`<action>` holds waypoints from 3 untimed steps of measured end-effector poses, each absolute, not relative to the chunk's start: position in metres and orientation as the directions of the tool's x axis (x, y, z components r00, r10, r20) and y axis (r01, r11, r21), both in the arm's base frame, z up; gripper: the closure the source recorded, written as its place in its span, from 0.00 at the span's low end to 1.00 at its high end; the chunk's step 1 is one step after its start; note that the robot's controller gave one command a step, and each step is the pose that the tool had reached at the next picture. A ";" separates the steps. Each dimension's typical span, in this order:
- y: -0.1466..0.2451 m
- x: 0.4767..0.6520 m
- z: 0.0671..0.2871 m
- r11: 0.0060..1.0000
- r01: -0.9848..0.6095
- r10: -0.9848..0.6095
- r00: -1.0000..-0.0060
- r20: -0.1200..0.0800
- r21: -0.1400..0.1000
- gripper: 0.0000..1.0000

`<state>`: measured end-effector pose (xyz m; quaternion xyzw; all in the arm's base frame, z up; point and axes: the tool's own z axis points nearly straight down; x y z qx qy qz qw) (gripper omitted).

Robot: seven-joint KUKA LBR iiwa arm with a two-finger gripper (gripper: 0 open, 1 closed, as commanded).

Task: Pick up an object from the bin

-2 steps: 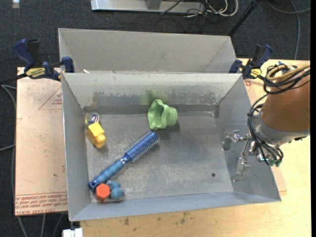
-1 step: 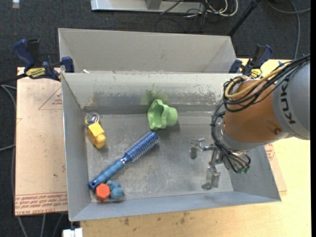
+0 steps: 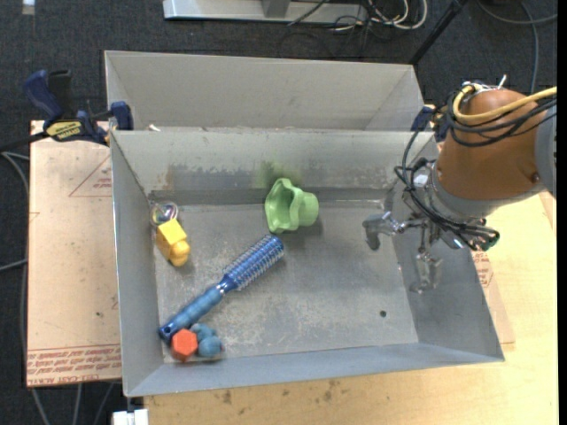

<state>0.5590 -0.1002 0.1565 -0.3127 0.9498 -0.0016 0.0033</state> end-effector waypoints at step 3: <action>0.032 0.612 0.122 0.441 -0.897 -0.897 -0.441 -0.004 0.000 1.00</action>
Offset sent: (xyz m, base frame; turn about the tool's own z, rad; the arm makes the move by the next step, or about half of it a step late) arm 0.0452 -0.0092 -0.0345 -0.1171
